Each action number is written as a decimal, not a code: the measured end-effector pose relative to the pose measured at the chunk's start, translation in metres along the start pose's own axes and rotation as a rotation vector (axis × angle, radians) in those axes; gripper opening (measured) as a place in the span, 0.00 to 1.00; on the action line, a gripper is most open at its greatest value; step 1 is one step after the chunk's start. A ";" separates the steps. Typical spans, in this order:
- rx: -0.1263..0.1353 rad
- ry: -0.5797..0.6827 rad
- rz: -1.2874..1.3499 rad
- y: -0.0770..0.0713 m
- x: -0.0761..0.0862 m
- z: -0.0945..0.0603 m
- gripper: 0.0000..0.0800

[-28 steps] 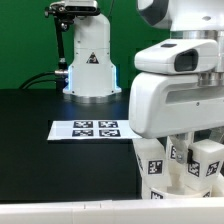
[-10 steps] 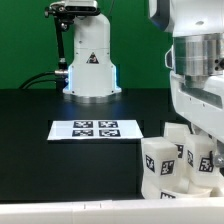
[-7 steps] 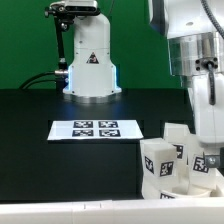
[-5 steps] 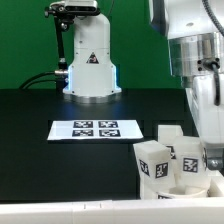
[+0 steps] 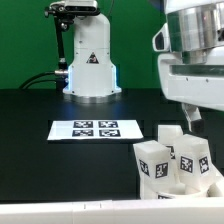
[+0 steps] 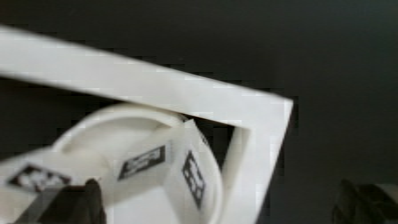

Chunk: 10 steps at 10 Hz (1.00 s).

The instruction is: Assemble stool

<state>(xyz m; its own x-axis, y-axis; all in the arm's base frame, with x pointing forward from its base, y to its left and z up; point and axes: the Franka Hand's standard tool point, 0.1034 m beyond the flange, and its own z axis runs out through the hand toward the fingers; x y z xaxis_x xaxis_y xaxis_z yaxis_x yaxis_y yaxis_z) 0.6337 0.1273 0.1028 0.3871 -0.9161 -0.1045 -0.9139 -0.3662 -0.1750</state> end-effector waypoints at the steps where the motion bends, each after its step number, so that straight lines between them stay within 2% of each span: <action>1: -0.003 0.001 -0.037 0.001 0.000 0.002 0.81; 3: -0.004 0.001 -0.193 0.002 0.001 0.002 0.81; 4: -0.013 -0.001 -0.292 0.002 0.001 0.001 0.81; 5: -0.028 -0.014 -0.505 -0.001 0.004 -0.005 0.81; 6: -0.027 -0.017 -0.662 -0.004 0.006 -0.007 0.81; 7: -0.032 -0.027 -0.828 -0.001 0.003 -0.002 0.81; 10: -0.038 -0.027 -1.012 0.001 0.006 0.000 0.81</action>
Offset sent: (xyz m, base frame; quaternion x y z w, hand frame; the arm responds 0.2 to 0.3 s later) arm 0.0000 0.0000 0.0000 0.0000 0.0000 -0.1296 0.9916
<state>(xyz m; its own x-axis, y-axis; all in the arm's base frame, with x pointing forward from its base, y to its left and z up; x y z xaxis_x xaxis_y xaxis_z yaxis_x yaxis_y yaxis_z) 0.6354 0.1215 0.1021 0.9843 -0.1683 0.0534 -0.1578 -0.9741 -0.1620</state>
